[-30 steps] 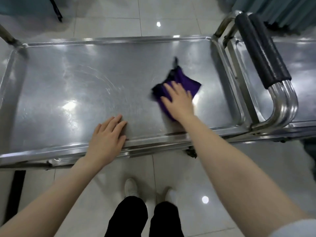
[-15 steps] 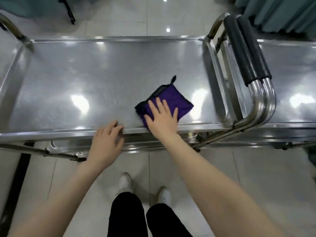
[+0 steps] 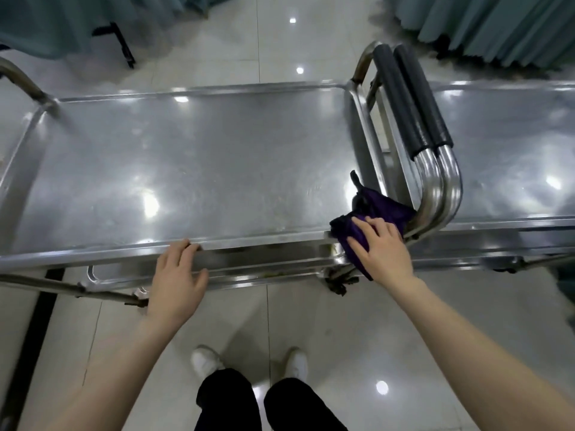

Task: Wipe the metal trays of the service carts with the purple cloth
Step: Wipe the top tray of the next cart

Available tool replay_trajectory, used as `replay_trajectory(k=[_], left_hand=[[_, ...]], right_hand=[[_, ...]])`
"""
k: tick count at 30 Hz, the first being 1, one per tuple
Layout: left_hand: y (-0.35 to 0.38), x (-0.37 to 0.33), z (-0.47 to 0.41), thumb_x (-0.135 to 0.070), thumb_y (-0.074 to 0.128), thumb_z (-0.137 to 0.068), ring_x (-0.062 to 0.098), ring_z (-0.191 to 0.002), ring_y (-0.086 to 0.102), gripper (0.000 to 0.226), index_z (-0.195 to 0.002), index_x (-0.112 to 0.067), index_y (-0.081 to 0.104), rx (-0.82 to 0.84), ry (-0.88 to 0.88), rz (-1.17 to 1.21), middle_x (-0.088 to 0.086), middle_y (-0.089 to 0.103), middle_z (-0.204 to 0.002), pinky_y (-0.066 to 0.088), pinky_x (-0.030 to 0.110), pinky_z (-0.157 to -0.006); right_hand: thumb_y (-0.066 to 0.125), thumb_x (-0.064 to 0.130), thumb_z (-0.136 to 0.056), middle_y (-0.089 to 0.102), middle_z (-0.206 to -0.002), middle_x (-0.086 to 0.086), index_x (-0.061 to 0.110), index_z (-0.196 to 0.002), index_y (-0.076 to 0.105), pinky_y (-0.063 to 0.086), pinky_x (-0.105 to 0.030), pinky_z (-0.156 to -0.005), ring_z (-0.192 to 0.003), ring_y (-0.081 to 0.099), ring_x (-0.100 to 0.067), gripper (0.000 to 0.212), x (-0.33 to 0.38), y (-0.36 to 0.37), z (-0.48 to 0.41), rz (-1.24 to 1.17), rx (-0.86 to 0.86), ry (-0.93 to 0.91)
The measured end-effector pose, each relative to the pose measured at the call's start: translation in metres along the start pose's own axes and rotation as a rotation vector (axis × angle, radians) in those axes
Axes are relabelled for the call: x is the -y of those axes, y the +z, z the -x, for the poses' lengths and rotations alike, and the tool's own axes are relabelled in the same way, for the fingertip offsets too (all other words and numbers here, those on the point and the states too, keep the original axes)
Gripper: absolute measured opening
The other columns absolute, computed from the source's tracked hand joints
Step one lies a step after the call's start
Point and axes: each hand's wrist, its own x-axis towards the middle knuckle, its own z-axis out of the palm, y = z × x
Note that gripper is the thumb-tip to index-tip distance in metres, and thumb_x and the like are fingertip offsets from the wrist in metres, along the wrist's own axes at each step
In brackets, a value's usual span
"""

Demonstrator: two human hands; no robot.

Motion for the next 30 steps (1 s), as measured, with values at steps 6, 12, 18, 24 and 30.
replay_trajectory(k=[6,12,18,24,30], left_hand=[[-0.01,0.013,0.009,-0.02,0.063,-0.088,0.026,-0.14,0.032,0.057,-0.142,-0.016,0.044,0.057,0.03,0.017,0.003,0.036,-0.152,0.026,0.048,-0.115],[-0.038,0.098,0.022,-0.019,0.067,-0.086,0.029,-0.141,0.031,0.061,-0.142,-0.01,0.044,0.036,-0.04,0.034,0.006,0.037,-0.151,0.028,0.048,-0.113],[-0.072,0.158,0.008,-0.035,0.046,-0.085,0.03,-0.136,0.041,0.058,-0.137,-0.01,0.05,0.082,0.107,-0.154,0.006,0.046,-0.145,0.035,0.052,-0.107],[-0.099,0.214,-0.01,-0.02,0.061,-0.084,0.027,-0.129,0.048,0.05,-0.134,-0.021,0.055,0.091,0.18,-0.157,0.003,0.052,-0.14,0.031,0.049,-0.11],[-0.124,0.274,-0.012,-0.016,0.073,-0.079,0.028,-0.125,0.052,0.056,-0.133,-0.018,0.057,0.103,0.196,-0.133,0.003,0.054,-0.138,0.038,0.05,-0.106]], right_hand=[[0.048,0.05,-0.095,0.057,-0.124,-0.009,0.022,-0.135,0.055,0.025,-0.05,-0.112,-0.111,0.051,-0.034,0.049,0.094,0.027,0.003,0.069,-0.031,-0.108],[0.049,0.052,-0.092,0.057,-0.129,-0.004,0.024,-0.136,0.053,0.022,-0.051,-0.116,-0.122,0.05,-0.028,0.052,0.297,0.086,0.014,-0.02,-0.015,-0.439],[0.063,0.047,-0.088,0.062,-0.126,-0.007,0.023,-0.133,0.059,0.035,-0.051,-0.11,-0.117,0.058,-0.029,0.052,0.273,0.078,0.012,-0.045,-0.073,-0.493],[0.048,0.048,-0.092,0.06,-0.118,-0.014,0.017,-0.131,0.059,0.039,-0.059,-0.1,-0.107,0.052,-0.039,0.05,0.163,0.052,0.016,0.081,-0.11,-0.075],[0.044,0.048,-0.091,0.062,-0.118,-0.012,0.019,-0.127,0.061,0.037,-0.058,-0.102,-0.103,0.056,-0.037,0.05,0.296,0.093,0.015,0.075,-0.121,-0.209]])
